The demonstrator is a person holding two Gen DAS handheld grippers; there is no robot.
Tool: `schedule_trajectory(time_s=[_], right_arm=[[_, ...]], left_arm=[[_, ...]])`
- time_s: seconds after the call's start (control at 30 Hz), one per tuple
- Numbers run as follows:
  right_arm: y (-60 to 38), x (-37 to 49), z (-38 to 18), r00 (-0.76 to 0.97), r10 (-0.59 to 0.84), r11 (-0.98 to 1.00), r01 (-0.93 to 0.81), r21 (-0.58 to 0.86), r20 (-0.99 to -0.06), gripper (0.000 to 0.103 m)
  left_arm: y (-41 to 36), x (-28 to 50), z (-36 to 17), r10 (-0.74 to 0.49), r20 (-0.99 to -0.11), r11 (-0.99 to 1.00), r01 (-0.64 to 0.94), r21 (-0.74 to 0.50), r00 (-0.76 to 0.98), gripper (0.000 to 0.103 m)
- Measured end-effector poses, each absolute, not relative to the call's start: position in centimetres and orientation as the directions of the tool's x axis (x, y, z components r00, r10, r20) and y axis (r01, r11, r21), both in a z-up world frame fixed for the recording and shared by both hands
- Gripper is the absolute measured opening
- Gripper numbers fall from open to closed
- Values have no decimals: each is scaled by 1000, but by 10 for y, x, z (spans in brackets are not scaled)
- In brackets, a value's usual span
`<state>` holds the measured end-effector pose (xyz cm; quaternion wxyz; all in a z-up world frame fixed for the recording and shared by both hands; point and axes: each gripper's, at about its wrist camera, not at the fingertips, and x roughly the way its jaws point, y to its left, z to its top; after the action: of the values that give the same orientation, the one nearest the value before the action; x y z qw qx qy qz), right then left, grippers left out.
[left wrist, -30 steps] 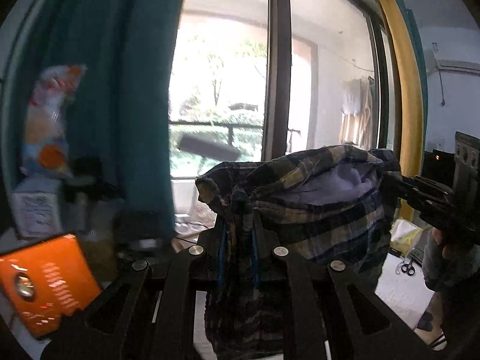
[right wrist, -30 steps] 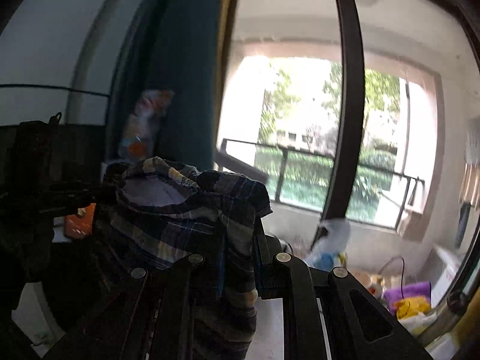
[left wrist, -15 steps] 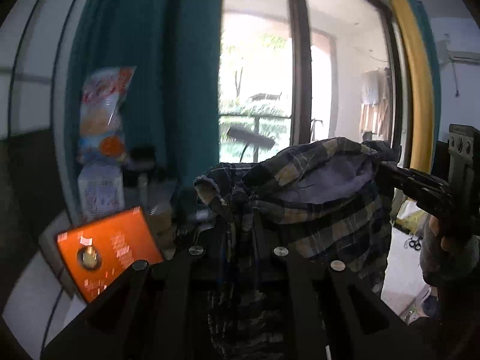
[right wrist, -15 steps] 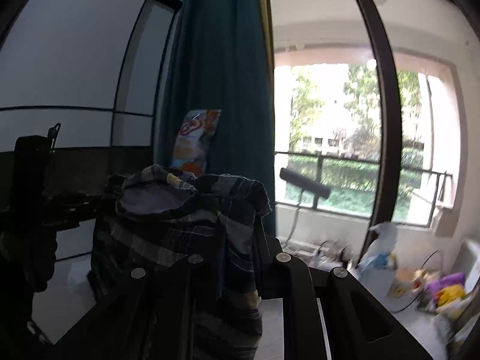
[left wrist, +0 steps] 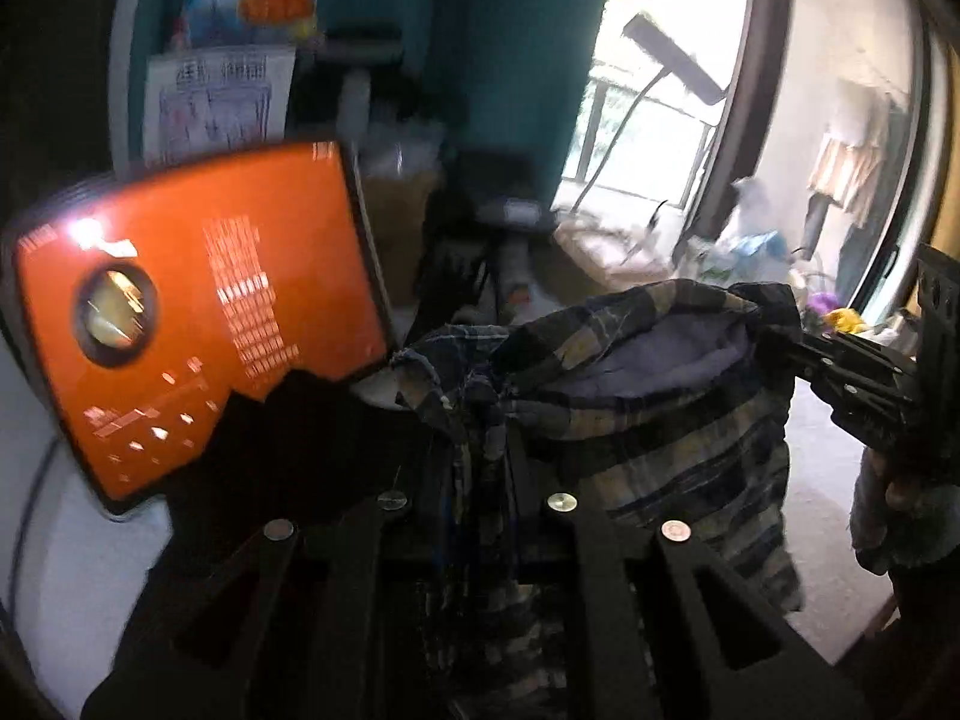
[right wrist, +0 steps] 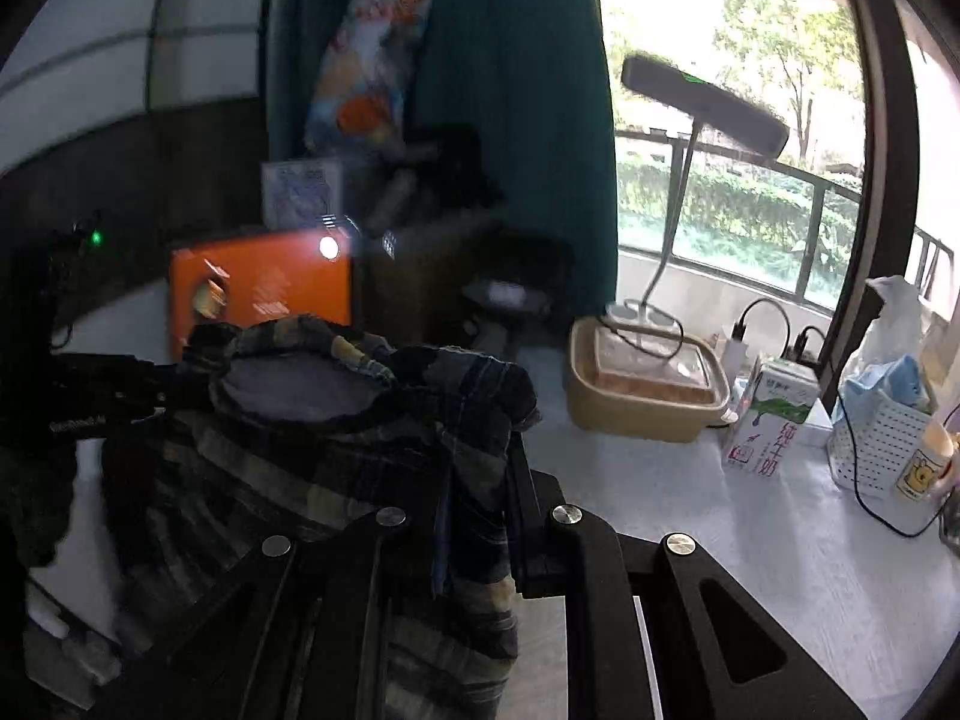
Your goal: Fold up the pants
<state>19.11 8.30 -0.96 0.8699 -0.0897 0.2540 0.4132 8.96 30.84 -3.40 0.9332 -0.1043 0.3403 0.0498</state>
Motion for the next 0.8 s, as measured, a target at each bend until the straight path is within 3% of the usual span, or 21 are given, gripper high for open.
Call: schedule_trajectory(time_s=[0.3, 0.53, 0.7, 0.8], right_arm=[[111, 263, -84, 413, 635, 668, -719, 194, -653, 15], [117, 280, -103, 382, 602, 686, -696, 210, -701, 15], [114, 282, -108, 367, 603, 683, -696, 221, -708, 16], [116, 287, -113, 354, 590, 678, -706, 207, -726, 34]], left_arm=[[324, 132, -72, 5, -718, 977, -158, -145, 696, 12], [329, 156, -80, 6, -746, 976, -165, -139, 666, 13], [334, 154, -84, 14, -745, 976, -169, -133, 667, 23], [334, 150, -83, 54, -741, 980, -178, -89, 669, 33]])
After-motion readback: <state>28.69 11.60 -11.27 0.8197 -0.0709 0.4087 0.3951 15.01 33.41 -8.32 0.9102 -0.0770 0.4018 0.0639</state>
